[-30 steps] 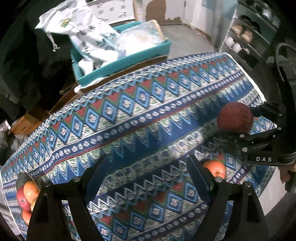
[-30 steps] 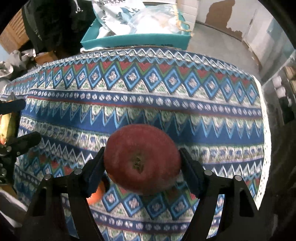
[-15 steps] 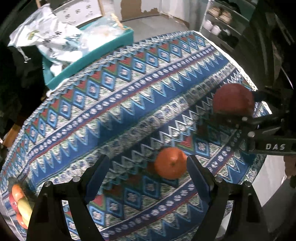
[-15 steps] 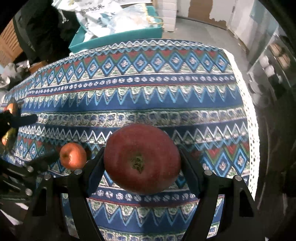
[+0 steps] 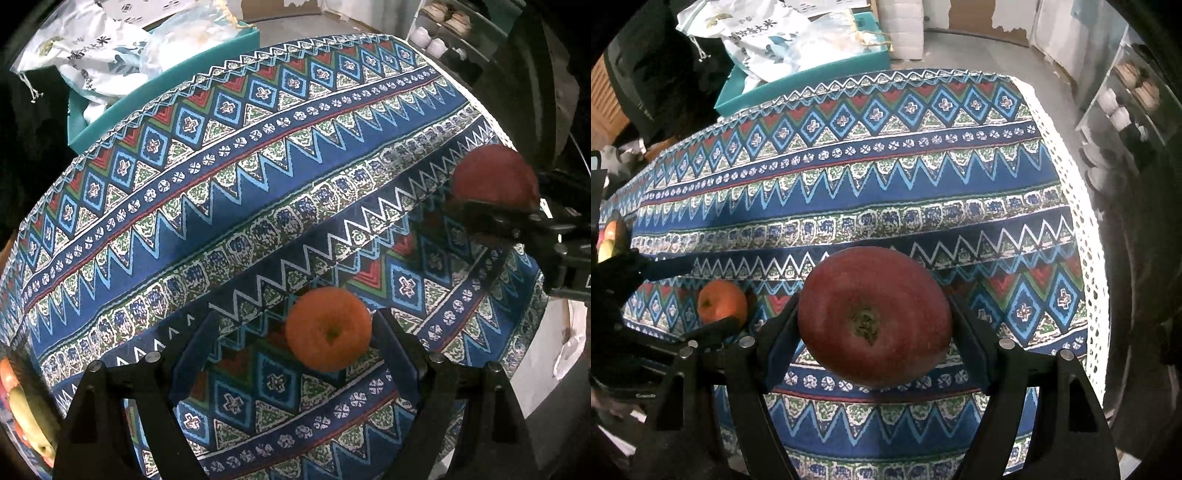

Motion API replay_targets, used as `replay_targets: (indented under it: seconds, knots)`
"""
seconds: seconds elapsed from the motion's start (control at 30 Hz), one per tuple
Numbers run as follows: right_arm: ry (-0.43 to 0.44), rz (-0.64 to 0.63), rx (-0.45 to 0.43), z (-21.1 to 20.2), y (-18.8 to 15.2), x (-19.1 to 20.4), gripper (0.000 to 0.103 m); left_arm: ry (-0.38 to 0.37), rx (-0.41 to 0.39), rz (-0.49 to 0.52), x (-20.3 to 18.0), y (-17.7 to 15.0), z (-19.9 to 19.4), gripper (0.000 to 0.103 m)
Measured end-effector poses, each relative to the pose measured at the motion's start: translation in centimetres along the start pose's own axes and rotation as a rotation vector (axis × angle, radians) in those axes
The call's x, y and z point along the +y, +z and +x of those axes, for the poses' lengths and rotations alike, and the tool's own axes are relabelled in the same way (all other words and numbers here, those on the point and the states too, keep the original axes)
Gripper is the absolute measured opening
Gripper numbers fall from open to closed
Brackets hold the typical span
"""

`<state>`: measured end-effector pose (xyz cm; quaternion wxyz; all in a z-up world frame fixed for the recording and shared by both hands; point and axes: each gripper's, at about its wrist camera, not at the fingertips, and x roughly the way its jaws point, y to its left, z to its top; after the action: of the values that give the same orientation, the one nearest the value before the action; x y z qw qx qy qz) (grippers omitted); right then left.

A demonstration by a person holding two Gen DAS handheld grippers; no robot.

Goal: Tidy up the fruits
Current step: 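Lift the mandarin with the left tool while the right tool carries the red apple toward the bowl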

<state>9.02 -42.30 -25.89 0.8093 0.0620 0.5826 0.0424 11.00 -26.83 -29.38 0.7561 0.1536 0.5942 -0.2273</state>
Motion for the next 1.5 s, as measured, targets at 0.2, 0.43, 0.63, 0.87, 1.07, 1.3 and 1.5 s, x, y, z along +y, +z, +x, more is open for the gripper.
replay_targets:
  seconds: [0.2,0.43,0.63,0.87,1.07,1.3,1.5]
  knots:
    - [0.007,-0.001,0.006,0.5,0.2,0.3,0.076,0.001,0.010,0.019,-0.6,-0.3,0.7,0.080]
    - [0.008,-0.010,0.006,0.5,0.3,0.8,0.076,-0.065,0.008,0.023,-1.4,-1.1,0.7,0.046]
    - [0.001,-0.028,-0.005,0.2,0.3,1.2,0.076,-0.036,-0.046,0.007,-1.1,-1.7,-0.6,0.046]
    - [-0.018,-0.058,-0.036,-0.8,0.7,2.3,0.076,-0.031,-0.082,-0.036,0.3,-1.6,-3.0,0.046]
    - [0.005,-0.081,-0.086,-2.7,1.3,3.7,0.076,-0.027,-0.132,-0.071,1.2,-1.1,-5.6,0.046]
    - [0.036,-0.099,-0.135,-4.8,1.9,5.2,0.076,-0.014,-0.192,-0.103,2.7,-1.6,-8.8,0.046]
    - [0.053,-0.112,-0.165,-6.3,2.1,6.4,0.076,0.015,-0.228,-0.117,3.5,-2.0,-10.9,0.046]
